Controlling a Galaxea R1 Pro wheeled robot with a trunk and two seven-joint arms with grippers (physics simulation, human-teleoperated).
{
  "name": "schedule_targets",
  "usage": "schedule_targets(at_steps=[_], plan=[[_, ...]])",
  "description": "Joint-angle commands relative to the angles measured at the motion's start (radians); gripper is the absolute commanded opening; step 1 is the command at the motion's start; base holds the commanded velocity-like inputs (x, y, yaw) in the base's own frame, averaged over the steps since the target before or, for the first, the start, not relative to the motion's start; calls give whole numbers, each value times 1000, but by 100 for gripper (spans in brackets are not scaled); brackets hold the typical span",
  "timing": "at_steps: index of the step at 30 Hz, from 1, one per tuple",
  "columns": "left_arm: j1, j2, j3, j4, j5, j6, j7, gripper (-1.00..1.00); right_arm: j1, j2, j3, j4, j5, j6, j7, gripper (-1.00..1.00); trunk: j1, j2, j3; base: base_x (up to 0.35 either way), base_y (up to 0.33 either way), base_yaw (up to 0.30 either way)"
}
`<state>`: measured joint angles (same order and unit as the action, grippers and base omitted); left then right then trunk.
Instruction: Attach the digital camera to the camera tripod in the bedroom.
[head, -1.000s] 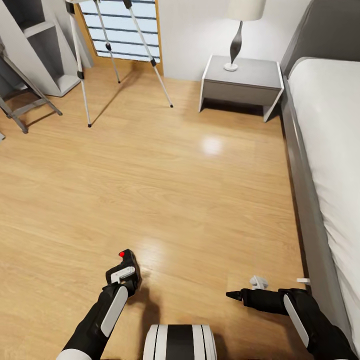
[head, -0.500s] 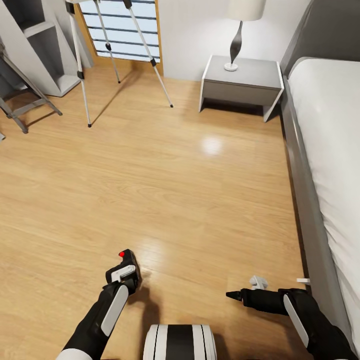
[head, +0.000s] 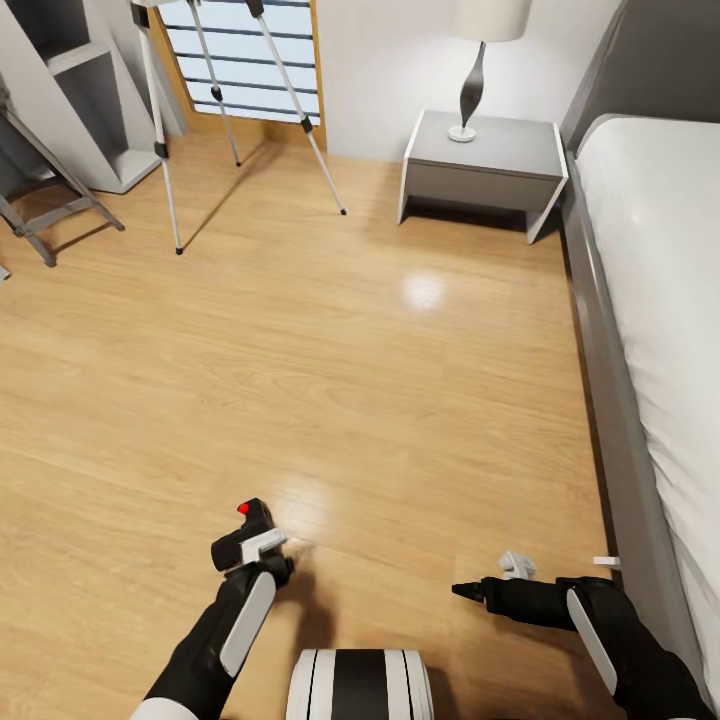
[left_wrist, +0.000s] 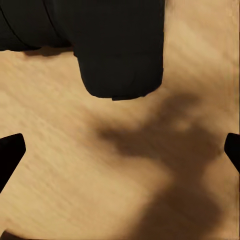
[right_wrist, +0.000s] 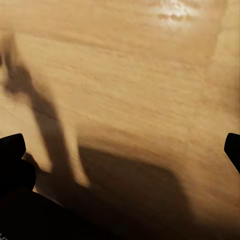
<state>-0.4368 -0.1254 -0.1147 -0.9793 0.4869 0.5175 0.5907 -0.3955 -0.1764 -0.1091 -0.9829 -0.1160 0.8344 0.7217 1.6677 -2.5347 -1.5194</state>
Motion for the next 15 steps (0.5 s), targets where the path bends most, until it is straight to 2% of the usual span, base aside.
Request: schedule_targets(at_steps=[1, 6, 9, 15], plan=[[0, 0, -18, 0, 10, -13, 10, 100, 0, 0, -1, 0, -8, 8, -2, 100, 0, 0, -1, 0, 0, 0], [0, 0, -101, 13, 12, -102, 11, 100, 0, 0, -2, 0, -9, 8, -2, 100, 0, 0, -1, 0, 0, 0], [0, 0, -127, 17, 14, -128, 12, 100, 0, 0, -2, 0, -10, 8, -2, 100, 0, 0, -1, 0, 0, 0], [0, 0, -141, 20, 16, -143, 13, 100, 0, 0, -2, 0, -11, 8, -2, 100, 0, 0, -1, 0, 0, 0]])
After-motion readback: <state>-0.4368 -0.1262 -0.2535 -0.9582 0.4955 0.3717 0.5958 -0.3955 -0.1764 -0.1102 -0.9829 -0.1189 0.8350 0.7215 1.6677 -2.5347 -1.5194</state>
